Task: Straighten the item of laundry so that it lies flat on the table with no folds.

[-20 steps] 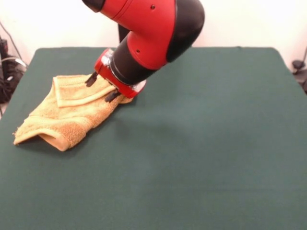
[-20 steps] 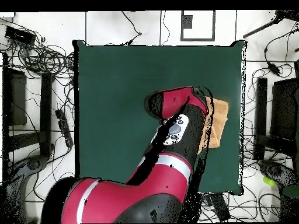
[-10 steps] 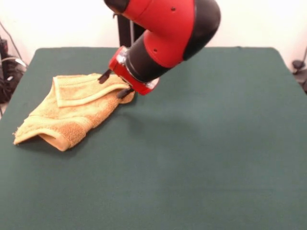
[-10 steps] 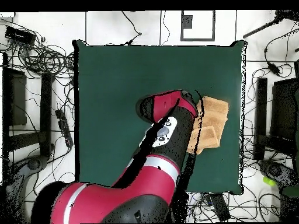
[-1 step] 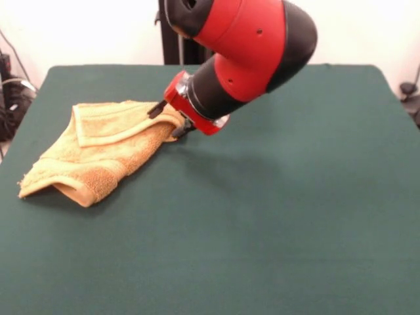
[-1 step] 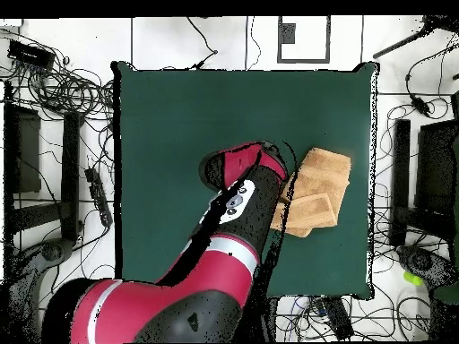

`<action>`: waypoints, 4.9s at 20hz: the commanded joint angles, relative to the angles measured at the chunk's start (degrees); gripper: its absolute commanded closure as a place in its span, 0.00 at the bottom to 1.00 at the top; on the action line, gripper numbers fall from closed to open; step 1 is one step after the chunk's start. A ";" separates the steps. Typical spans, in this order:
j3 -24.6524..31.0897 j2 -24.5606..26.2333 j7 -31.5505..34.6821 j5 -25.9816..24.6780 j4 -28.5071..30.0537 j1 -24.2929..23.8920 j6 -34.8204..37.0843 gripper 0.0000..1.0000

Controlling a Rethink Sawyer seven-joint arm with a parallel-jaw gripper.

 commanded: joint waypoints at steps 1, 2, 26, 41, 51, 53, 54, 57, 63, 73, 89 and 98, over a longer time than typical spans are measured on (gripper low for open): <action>3.83 4.34 12.70 1.19 2.25 0.11 -6.27 0.00; 3.83 4.77 12.46 1.05 2.08 -0.05 -6.75 0.00; 2.41 0.16 2.02 -2.92 5.95 1.01 -1.56 0.00; 3.91 -6.08 -0.23 -4.27 11.30 0.46 0.08 0.00; 5.09 -8.31 -1.15 -4.24 12.02 -0.79 -0.33 1.00; 5.39 -8.40 -1.12 -3.95 11.99 -0.97 0.19 1.00; 5.57 -8.53 -1.12 -3.83 12.11 -1.10 0.12 1.00; 5.51 -8.86 -0.01 -3.90 12.89 -1.13 -1.73 1.00; 5.65 -8.38 1.11 -4.21 12.46 -1.22 -4.07 0.00; 5.67 -5.79 2.69 -5.17 9.47 -0.72 -5.97 0.00; 8.57 0.36 8.48 -1.88 4.78 -0.21 -13.80 0.00; 7.64 0.97 9.73 -0.69 5.23 0.20 -16.07 0.00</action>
